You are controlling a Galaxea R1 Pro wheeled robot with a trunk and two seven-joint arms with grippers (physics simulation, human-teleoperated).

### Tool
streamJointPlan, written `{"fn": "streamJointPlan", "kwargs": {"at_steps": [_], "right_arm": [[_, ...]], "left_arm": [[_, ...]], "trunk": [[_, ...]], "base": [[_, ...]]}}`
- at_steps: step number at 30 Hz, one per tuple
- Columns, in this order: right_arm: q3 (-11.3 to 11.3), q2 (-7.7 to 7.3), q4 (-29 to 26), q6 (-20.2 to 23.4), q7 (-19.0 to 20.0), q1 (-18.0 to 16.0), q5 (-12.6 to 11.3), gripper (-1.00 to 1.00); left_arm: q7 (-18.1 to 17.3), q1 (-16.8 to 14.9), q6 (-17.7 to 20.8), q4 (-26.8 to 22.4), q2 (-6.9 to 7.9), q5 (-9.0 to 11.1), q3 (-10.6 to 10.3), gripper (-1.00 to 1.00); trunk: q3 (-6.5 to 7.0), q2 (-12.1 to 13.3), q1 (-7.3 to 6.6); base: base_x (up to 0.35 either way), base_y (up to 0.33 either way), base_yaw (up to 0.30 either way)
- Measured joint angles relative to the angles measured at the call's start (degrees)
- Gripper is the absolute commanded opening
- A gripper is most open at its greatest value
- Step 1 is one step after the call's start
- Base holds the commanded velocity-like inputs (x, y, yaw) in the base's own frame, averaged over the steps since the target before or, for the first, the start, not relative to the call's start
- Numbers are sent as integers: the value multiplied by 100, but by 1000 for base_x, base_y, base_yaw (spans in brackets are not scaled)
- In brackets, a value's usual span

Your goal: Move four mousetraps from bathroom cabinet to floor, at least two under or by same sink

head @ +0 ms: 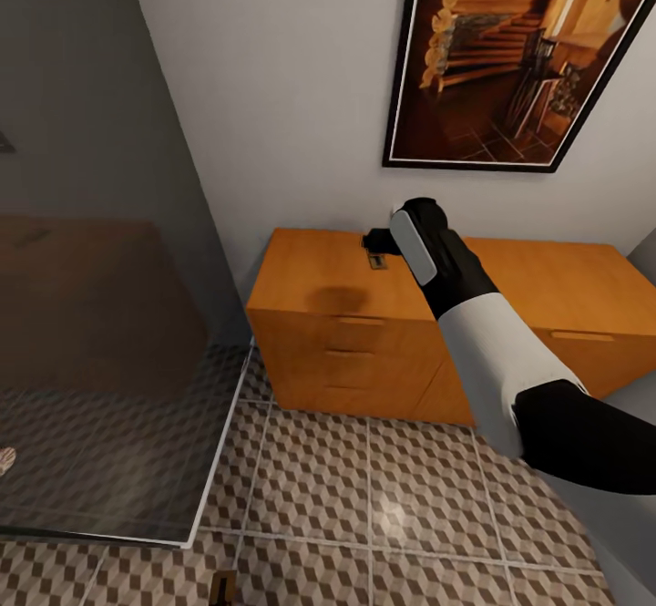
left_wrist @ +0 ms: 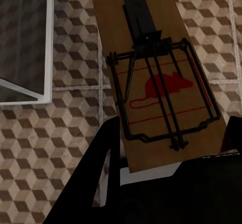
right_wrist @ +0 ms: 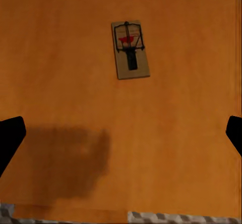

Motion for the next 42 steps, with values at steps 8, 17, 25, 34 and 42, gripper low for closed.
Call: {"fn": "streamJointPlan", "kwargs": {"at_steps": [8,17,25,34,42], "right_arm": [[0,-178,133,-5,-2,9,25,100],[0,-299,167,-7,-2,18,26,100],[8,-300,213,-13,-2,19,26,100],[8,-300,271,-37,-3,19,26,100],[8,-304,275,-40,-3,19,26,100]], "left_arm": [[0,0,0,0,0,0,0,-100],[0,0,0,0,0,0,0,-100],[0,0,0,0,-1,0,0,-100],[0,0,0,0,-4,0,0,-100],[0,0,0,0,0,0,4,-100]], "trunk": [[-36,0,0],[-99,0,0],[-116,0,0],[-117,-1,-1],[-117,-1,-3]], "base": [[1,1,0],[0,0,0],[0,0,0],[53,0,0],[261,0,0]]}}
